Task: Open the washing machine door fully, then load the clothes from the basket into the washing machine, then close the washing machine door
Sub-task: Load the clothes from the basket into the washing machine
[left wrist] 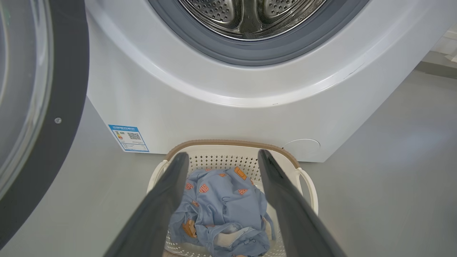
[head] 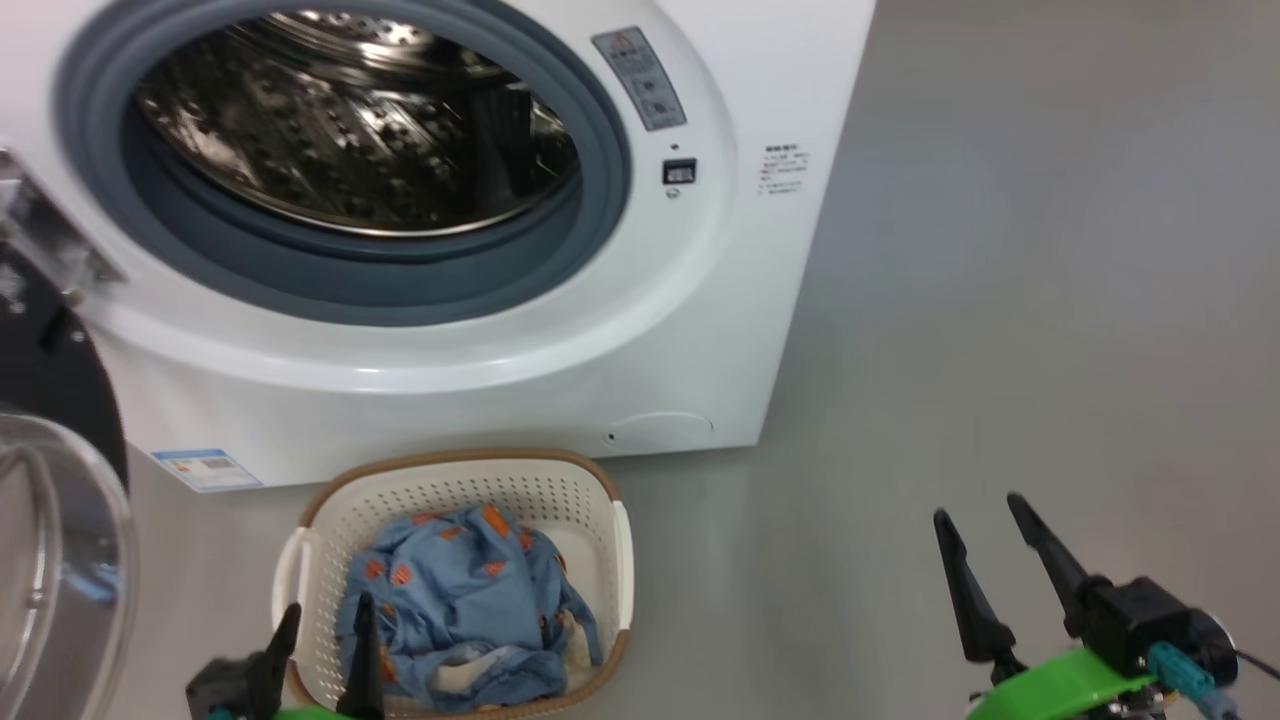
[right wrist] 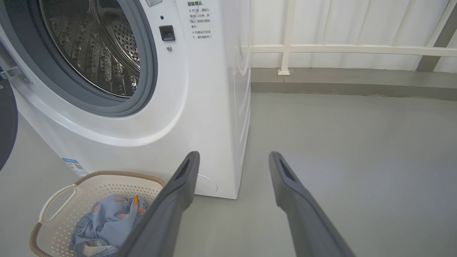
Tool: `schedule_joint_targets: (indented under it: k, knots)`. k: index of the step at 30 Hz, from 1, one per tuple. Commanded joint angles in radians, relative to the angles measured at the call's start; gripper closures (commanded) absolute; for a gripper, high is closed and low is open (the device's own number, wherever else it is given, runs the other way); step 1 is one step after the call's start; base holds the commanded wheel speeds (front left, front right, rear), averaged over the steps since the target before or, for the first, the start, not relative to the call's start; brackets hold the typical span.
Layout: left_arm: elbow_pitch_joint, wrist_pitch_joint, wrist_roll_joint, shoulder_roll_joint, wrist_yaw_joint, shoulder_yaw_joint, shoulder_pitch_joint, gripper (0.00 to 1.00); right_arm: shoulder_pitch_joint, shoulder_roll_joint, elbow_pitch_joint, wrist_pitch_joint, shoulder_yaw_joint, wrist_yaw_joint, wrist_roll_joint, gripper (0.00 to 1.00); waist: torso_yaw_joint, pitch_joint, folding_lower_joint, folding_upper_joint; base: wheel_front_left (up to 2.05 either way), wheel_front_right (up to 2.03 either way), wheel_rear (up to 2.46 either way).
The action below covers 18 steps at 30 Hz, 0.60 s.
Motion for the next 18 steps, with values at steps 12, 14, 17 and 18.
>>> schedule_joint_targets:
  k: [12, 14, 17, 18]
  knots:
    - [0.173, 0.059, -0.013, 0.066, -0.016, 0.030, -0.240, 0.00, -0.166, 0.016, -0.089, -0.012, 0.082, 0.002, 0.011, 0.00, -0.162, 0.226, 0.0000, -0.0001, 0.00, 0.00, 0.00]
    - [0.211, 0.065, -0.019, 0.074, -0.023, 0.030, -0.270, 0.00, -0.181, 0.017, -0.094, -0.012, 0.089, 0.002, 0.015, 0.00, -0.175, 0.249, 0.0000, -0.0001, 0.00, 0.00, 0.00]
    - [0.255, 0.082, -0.038, 0.077, -0.031, 0.038, -0.300, 0.00, -0.195, 0.018, -0.096, -0.012, 0.094, 0.002, 0.017, 0.00, -0.188, 0.269, 0.0000, -0.0001, 0.00, 0.00, 0.00]
    - [0.296, 0.087, -0.041, 0.088, -0.032, 0.040, -0.329, 0.00, -0.206, 0.019, -0.098, -0.012, 0.099, 0.002, 0.017, 0.00, -0.200, 0.288, 0.0000, -0.0001, 0.00, 0.00, 0.00]
